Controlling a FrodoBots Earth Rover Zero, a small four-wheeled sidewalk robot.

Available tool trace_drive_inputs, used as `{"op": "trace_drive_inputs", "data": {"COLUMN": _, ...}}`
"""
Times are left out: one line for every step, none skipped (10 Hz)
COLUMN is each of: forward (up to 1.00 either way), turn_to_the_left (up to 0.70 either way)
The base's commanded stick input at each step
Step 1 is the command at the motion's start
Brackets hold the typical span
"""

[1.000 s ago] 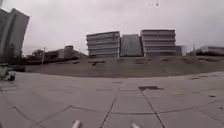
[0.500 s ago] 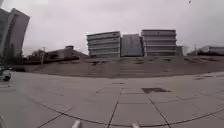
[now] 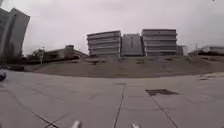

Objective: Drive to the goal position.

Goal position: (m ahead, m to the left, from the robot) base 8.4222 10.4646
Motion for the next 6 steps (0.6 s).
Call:
{"op": "trace_drive_inputs", "data": {"forward": 0.70, "turn_to_the_left": 0.04}}
{"op": "trace_drive_inputs", "data": {"forward": 0.70, "turn_to_the_left": 0.00}}
{"op": "trace_drive_inputs", "data": {"forward": 0.70, "turn_to_the_left": 0.00}}
{"op": "trace_drive_inputs", "data": {"forward": 0.70, "turn_to_the_left": 0.00}}
{"op": "trace_drive_inputs", "data": {"forward": 0.70, "turn_to_the_left": 0.00}}
{"op": "trace_drive_inputs", "data": {"forward": 0.70, "turn_to_the_left": 0.00}}
